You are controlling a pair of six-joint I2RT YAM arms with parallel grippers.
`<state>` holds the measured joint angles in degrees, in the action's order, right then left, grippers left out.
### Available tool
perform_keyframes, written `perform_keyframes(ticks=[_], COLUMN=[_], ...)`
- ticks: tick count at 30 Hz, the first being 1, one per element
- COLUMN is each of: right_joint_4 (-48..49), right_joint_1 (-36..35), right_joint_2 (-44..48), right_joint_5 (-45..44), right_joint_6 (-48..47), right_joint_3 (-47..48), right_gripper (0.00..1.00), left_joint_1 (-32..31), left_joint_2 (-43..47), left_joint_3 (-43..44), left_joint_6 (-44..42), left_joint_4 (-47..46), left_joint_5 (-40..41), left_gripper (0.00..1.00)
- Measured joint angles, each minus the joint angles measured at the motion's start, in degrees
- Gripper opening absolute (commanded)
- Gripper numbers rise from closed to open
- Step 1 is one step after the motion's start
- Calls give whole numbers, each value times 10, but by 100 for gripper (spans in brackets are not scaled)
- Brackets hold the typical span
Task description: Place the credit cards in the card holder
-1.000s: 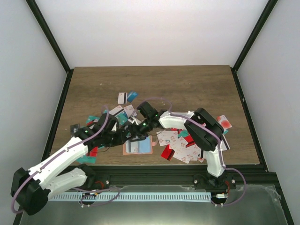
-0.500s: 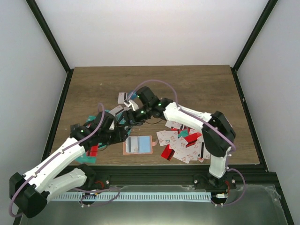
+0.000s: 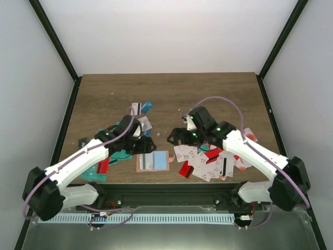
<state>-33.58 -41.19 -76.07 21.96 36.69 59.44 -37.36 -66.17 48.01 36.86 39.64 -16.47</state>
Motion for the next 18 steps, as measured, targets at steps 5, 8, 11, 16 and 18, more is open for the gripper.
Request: perform_keyframes(ticks=[5,8,11,16,18], right_joint_4=[-22,-22,-9,26,43], right_joint_1=[71,121,153,173,186], right_joint_2=[82,111,127,146,149], right_joint_5=[-20,-20,-20,-19,-10], right_joint_6=[6,5,4,-1,-5], right_joint_3=[-95,-143,-183,-228,-233], right_gripper=[97,98,98,97,95], left_joint_1=[-25,-38,-51,-69,-73], left_joint_2=[-92,-153,-231,-356,-385], left_joint_3=[50,83,130,210,226], left_joint_6=[-21,-27,-29,-38,-42], left_joint_4=[-32,-54,-72,-85,-85], left_joint_5=[-23,-38,-52,-66,-71], left_gripper=[58,54,50,41,37])
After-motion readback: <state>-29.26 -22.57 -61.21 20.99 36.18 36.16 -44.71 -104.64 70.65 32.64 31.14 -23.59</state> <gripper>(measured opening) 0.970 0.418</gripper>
